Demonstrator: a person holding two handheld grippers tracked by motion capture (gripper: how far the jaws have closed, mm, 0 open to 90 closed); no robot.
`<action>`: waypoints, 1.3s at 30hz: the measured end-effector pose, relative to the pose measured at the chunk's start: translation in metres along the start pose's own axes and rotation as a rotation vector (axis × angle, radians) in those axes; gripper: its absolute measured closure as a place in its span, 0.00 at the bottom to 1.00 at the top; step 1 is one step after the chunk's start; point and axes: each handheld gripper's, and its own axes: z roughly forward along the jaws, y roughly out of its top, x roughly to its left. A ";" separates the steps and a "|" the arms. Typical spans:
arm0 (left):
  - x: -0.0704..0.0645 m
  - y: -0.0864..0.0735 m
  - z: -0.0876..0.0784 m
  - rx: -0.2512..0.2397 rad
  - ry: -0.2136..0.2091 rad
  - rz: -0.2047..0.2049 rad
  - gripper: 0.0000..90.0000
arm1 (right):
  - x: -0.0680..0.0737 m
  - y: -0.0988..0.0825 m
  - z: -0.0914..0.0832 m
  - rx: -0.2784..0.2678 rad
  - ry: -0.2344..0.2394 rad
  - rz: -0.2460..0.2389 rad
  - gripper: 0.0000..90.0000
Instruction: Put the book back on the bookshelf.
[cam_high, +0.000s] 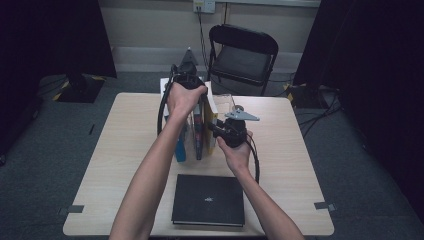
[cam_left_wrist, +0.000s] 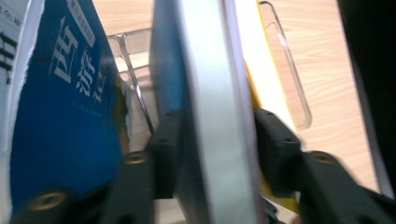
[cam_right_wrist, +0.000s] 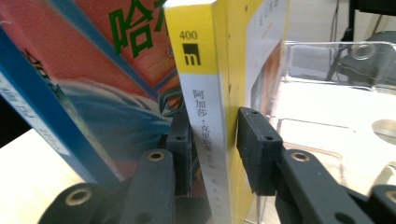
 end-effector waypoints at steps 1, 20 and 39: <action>0.001 0.000 -0.003 -0.017 0.005 -0.004 0.53 | 0.001 0.000 0.000 0.002 0.007 -0.002 0.74; 0.003 -0.003 0.023 0.065 0.103 0.048 0.44 | 0.004 -0.009 -0.010 0.000 0.124 -0.038 0.67; -0.003 -0.008 0.033 0.146 0.146 0.174 0.65 | -0.027 -0.016 -0.037 -0.004 0.032 -0.028 0.68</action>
